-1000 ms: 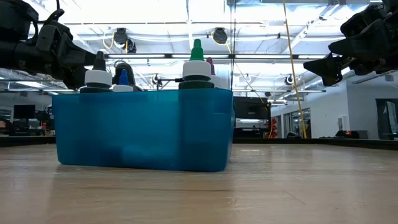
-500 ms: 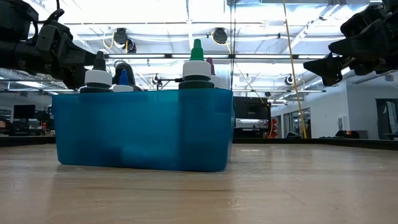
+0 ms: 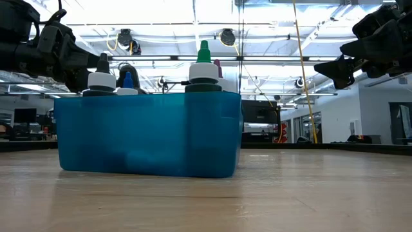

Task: Pick & Place food coloring
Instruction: Return to Home Position

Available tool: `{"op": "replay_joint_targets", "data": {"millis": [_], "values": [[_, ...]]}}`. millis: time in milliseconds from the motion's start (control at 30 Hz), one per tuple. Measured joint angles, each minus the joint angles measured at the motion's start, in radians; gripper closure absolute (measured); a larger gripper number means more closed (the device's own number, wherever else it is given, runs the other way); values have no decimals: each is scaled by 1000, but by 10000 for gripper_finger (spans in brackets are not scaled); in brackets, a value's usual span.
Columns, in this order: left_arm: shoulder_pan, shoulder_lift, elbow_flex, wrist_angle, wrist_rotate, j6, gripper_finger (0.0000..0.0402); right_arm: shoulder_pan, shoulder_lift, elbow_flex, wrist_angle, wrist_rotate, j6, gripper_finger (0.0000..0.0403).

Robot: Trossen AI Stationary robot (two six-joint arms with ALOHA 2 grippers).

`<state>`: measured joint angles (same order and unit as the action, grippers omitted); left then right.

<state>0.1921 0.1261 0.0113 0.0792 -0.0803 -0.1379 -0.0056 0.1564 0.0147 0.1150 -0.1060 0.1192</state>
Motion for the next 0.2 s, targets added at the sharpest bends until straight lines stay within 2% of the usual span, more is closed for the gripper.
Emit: {"op": "replay_joint_targets", "data": {"millis": [200], "values": [[0,0,0,0,0,0,11,0,0,0,0,0,0,99]]}}
